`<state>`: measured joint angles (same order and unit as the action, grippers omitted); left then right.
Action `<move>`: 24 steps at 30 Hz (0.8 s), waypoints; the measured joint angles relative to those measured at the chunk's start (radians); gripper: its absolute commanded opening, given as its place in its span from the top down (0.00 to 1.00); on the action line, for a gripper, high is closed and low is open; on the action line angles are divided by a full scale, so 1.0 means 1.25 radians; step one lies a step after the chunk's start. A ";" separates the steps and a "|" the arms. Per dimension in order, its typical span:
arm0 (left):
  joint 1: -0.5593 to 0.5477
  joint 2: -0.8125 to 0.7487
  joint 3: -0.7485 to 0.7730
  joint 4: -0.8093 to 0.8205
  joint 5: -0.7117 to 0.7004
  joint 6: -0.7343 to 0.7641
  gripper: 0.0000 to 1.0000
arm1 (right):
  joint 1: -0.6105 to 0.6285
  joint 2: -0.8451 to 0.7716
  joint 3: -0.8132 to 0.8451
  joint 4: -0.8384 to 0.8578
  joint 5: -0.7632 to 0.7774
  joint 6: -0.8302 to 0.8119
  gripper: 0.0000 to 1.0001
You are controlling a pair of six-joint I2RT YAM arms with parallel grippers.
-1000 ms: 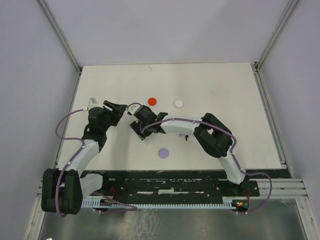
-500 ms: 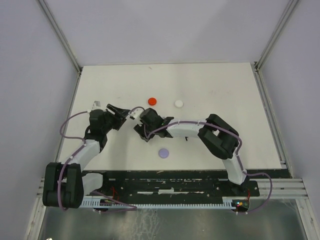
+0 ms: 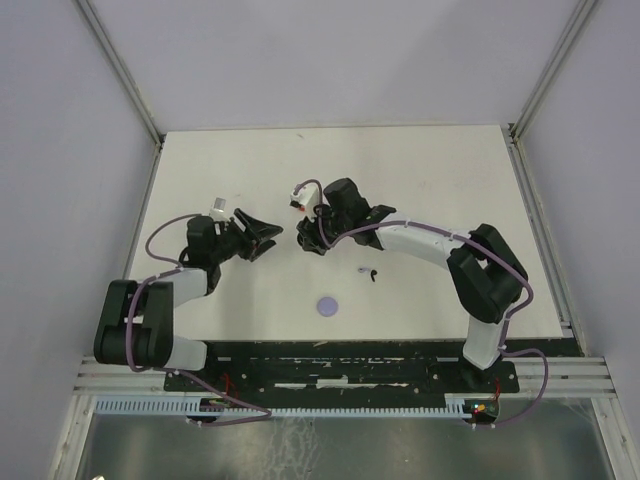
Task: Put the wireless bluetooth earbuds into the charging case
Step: Pick up the charging case at the center of the board.
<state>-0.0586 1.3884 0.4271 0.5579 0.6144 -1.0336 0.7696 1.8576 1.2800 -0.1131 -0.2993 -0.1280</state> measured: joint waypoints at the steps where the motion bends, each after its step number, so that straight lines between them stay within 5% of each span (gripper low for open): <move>1: 0.000 0.009 0.001 0.010 0.014 0.000 0.30 | -0.002 -0.008 0.002 -0.008 -0.011 -0.009 0.62; 12: -0.034 0.099 0.033 0.146 0.120 -0.033 0.31 | 0.001 -0.021 0.027 -0.140 -0.099 -0.091 0.63; 24: -0.125 0.176 0.077 0.155 0.153 -0.032 0.39 | 0.001 -0.021 0.034 -0.172 -0.114 -0.108 0.64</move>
<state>-0.2150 1.6085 0.5232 0.7513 0.8059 -1.0740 0.7704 1.8309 1.3220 -0.3275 -0.4423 -0.2630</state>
